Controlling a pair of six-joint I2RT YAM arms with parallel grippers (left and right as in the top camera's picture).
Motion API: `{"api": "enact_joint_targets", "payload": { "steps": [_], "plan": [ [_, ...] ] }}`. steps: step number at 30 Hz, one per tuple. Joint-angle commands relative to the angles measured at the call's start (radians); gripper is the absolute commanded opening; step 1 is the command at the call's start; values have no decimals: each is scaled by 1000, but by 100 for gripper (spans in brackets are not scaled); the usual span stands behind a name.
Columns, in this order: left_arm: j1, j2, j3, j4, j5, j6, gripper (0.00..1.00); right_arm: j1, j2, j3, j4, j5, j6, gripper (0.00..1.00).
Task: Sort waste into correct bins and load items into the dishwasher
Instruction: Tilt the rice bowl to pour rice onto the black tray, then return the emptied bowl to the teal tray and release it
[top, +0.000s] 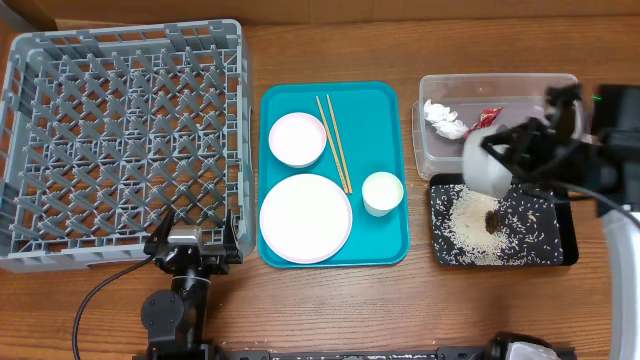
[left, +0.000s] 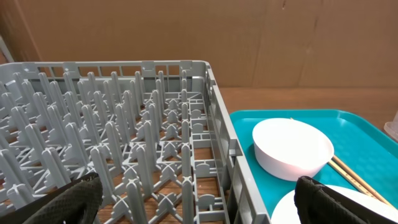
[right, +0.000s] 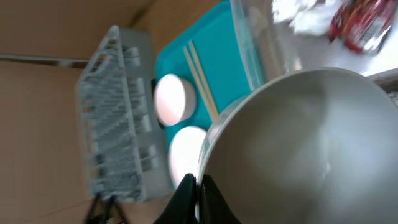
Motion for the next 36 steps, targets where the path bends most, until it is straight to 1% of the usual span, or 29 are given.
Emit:
{"api": "enact_joint_targets", "payload": {
  "steps": [1,4,7,10,15,20,22,26,36],
  "plan": [
    [-7,-10,-7,2,7,4,100,-138,22,-72,-36,-369,-209,4],
    [-7,-10,-7,2,7,4,100,-235,67,-146,-89,-484,-322,4],
    [-7,-10,-7,2,7,4,100,-288,129,-244,-84,-562,-387,4],
    [-7,-10,-7,2,7,4,100,-305,198,-320,-45,-637,-425,4],
    [-7,-10,-7,2,7,4,100,-306,327,-396,54,-820,-424,4],
    [-7,-10,-7,2,7,4,100,-306,396,-397,68,-828,-399,4],
    [-7,-10,-7,2,7,4,100,-306,398,-397,66,-828,-358,4],
    [-7,-10,-7,2,7,4,100,-306,397,-396,23,-828,-359,4],
    [-7,-10,-7,2,7,4,100,-310,396,-395,31,-828,-368,4]
  ]
}}
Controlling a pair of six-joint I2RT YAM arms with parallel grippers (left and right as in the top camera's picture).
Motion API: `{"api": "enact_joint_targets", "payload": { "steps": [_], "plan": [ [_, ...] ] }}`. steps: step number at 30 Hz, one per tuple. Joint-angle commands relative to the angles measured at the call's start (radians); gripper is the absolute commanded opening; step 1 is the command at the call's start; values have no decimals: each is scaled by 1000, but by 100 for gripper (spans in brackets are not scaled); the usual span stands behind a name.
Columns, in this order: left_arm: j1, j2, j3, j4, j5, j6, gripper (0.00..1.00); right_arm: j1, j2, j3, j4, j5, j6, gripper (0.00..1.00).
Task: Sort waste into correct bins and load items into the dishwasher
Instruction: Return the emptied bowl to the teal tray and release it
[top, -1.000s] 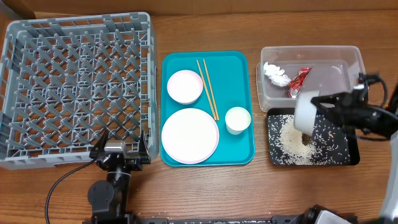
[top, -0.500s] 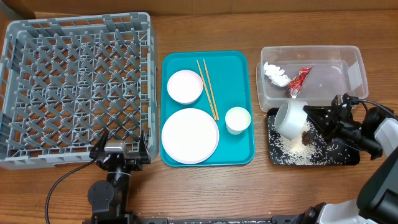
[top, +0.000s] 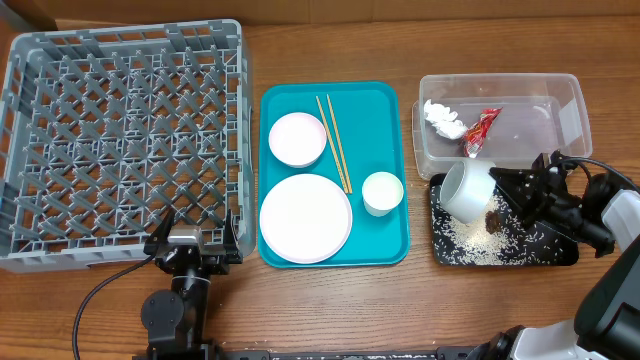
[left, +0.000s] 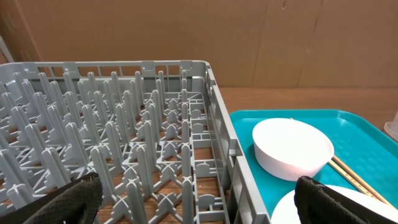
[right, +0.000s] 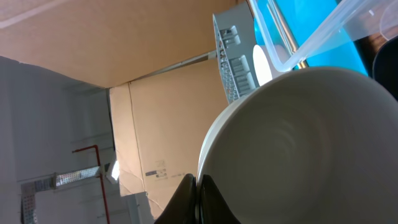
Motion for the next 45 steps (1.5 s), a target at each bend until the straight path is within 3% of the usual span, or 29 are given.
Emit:
{"api": "enact_joint_targets", "payload": {
  "steps": [1,6,12,15,20,25,27,29,38,45],
  "plan": [
    [-7,-10,-7,2,7,4,100,-8,-2,5,3,-40,-10,4],
    [-7,-10,-7,2,7,4,100,42,-49,72,-112,-16,-214,4],
    [-7,-10,-7,2,7,4,100,156,-138,303,-227,198,-228,4],
    [-7,-10,-7,2,7,4,100,241,-167,419,-219,356,-122,4],
    [-7,-10,-7,2,7,4,100,498,-182,587,-89,763,186,4],
    [-7,-10,-7,2,7,4,100,774,-177,616,94,1241,418,4],
    [-7,-10,-7,2,7,4,100,871,-156,616,150,1449,472,4],
    [-7,-10,-7,2,7,4,100,937,-124,616,195,1540,476,4],
    [-7,-10,-7,2,7,4,100,1019,106,617,304,1549,469,4],
    [-7,-10,-7,2,7,4,100,1043,173,618,336,1552,413,4]
  ]
}}
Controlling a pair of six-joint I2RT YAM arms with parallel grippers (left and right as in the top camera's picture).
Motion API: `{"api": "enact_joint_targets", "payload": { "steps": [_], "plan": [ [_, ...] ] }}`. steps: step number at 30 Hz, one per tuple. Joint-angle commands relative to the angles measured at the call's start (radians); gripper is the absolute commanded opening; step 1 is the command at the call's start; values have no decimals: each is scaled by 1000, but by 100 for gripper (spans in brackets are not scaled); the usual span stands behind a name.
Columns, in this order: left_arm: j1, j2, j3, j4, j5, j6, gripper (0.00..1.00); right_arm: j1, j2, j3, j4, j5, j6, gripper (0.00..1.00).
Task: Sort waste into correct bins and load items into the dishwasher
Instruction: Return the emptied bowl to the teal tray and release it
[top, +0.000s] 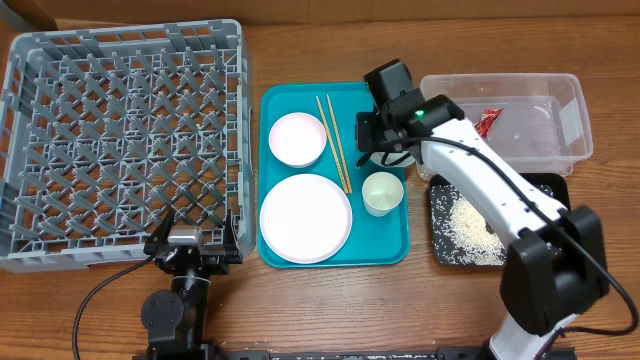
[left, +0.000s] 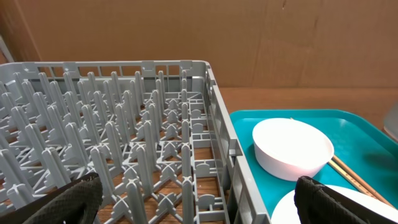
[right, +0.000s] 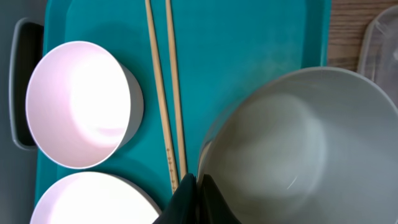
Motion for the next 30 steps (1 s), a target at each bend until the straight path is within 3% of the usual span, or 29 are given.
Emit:
{"api": "enact_joint_targets", "payload": {
  "steps": [1,15,25,28,30],
  "plan": [
    [-6,-10,-7,2,7,4,100,17,-18,21,18,32,-27,4],
    [-6,-10,-7,2,7,4,100,73,54,21,105,37,-152,4],
    [-6,-10,-7,2,7,4,100,92,134,23,121,84,-156,5],
    [-6,-10,-7,2,7,4,100,92,134,30,118,83,-159,34],
    [-6,-10,-7,2,7,4,100,92,132,51,98,59,-159,47]
  ]
}}
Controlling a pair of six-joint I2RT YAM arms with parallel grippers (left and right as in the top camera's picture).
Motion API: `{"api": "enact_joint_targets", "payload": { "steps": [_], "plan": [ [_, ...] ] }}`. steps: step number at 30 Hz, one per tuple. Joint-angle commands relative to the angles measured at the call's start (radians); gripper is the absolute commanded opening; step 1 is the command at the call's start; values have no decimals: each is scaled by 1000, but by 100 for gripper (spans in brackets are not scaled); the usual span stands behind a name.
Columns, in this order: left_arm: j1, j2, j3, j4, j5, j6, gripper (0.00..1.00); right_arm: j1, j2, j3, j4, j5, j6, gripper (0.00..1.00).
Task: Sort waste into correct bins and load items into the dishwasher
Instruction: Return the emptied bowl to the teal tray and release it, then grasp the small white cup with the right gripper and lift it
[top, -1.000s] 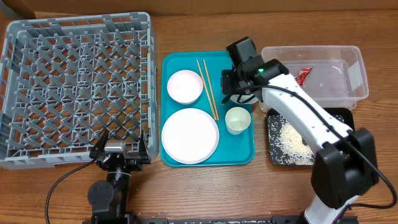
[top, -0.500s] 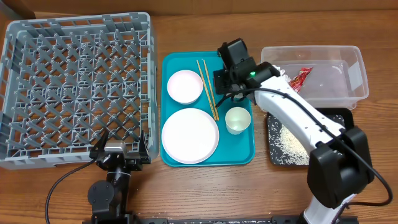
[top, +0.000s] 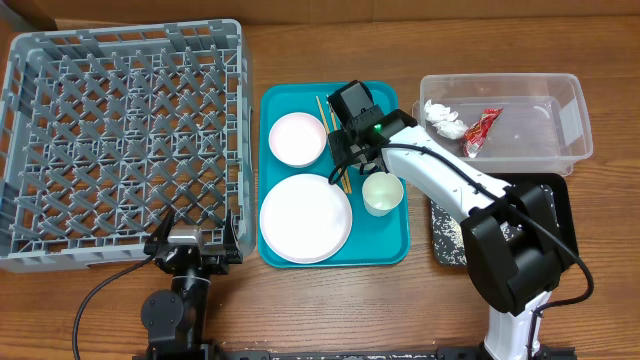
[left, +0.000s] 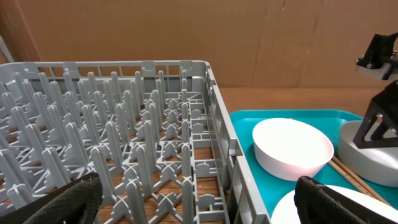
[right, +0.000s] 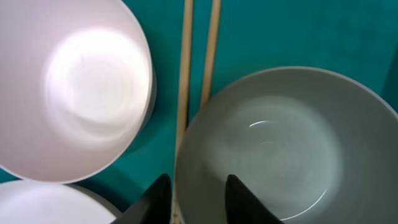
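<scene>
A grey bowl (right: 280, 149) sits upright on the teal tray (right: 280, 31), lying partly across the two wooden chopsticks (right: 185, 62). My right gripper (right: 198, 202) is open, with its fingers on either side of the bowl's near rim. In the overhead view the right gripper (top: 350, 150) covers this bowl. The left wrist view has the grey bowl (left: 370, 152) beside the white bowl (left: 291, 148). The grey dish rack (top: 120, 140) stands at the left. My left gripper (left: 199, 199) rests open at the rack's front right corner.
On the tray (top: 385, 245) are also a white bowl (top: 297, 138), a white plate (top: 305, 217) and a small cup (top: 382, 192). A clear bin (top: 540, 150) holding wrappers stands at the back right. In front of it lies a black tray (top: 555, 205) with rice.
My right gripper has moved left over the tray, from beside the clear bin to the chopsticks, and has opened. The grey bowl now rests on the tray. The left arm is unchanged.
My right gripper first held the grey bowl tipped over the black tray with rice. Then the bowl was low over that tray, still tipped. After that it was over the teal tray, held by its rim. Now it sits released on the chopsticks.
</scene>
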Motion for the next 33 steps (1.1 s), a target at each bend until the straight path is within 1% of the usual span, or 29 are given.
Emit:
{"api": "enact_joint_targets", "payload": {
  "steps": [1,2,5,7,11,14,18,20,29,33],
  "plan": [
    [-7,-10,-7,2,7,4,100,-2,-11,71,-30,-32,-2,50],
    [-7,-10,-7,2,7,4,100,-2,-13,101,-59,-56,-2,52],
    [-7,-10,-7,2,7,4,100,-2,-24,200,-145,-108,6,55],
    [-7,-10,-7,2,7,4,100,-6,-39,291,-236,-113,48,59],
    [-7,-10,-7,2,7,4,100,-42,-69,511,-531,-115,159,63],
    [-7,-10,-7,2,7,4,100,-76,-86,591,-697,-132,200,63],
    [-7,-10,-7,2,7,4,100,-111,-89,575,-823,-150,216,64],
    [-7,-10,-7,2,7,4,100,-124,-89,521,-835,-151,217,64],
    [-7,-10,-7,2,7,4,100,-163,-89,189,-695,-155,252,63],
    [-7,-10,-7,2,7,4,100,-178,-89,109,-653,-155,262,60]
  ]
}}
